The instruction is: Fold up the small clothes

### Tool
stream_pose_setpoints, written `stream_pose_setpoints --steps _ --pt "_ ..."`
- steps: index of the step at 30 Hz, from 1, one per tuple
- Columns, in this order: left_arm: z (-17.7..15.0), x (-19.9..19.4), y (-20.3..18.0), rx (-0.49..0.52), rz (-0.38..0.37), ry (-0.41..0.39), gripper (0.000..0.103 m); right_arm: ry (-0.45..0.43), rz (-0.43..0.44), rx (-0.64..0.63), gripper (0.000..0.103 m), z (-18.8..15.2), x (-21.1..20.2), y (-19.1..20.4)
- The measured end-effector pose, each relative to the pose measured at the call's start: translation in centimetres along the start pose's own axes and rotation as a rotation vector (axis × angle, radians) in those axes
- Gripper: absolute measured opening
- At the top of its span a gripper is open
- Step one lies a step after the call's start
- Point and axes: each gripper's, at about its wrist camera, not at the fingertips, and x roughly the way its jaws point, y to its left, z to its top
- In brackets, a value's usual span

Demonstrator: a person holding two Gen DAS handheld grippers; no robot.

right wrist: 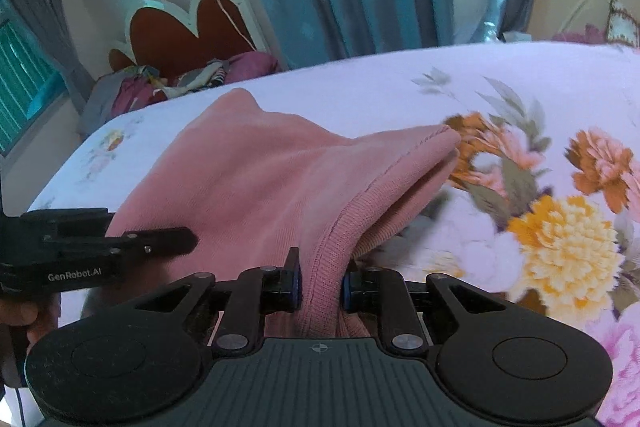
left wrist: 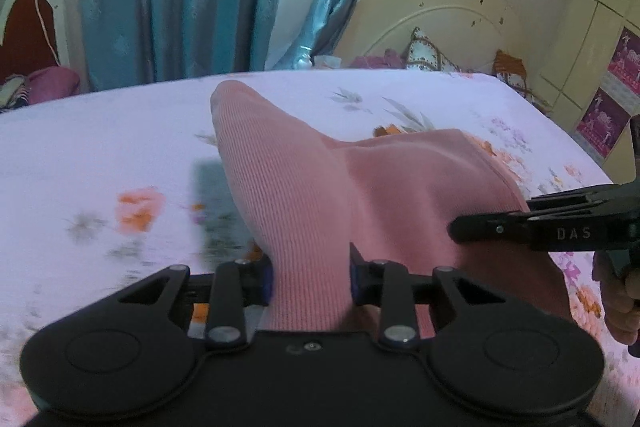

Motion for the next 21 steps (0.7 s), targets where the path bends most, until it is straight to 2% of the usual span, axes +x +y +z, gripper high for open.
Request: stream_pose_setpoints --steps 5,15,21 --pt "-0.7 -3.6 4.4 -0.004 0.033 -0.016 0.030 -0.018 0.029 -0.024 0.018 0.7 1.8 5.3" --pt "-3.2 -8.8 13.0 -0.043 0.108 -0.013 0.030 -0.008 0.112 -0.063 0.018 0.9 8.4 15.8" --pt "-5.0 -9.6 16.7 -0.076 0.119 0.011 0.030 0.030 0.136 -0.049 0.018 0.0 12.1 19.1"
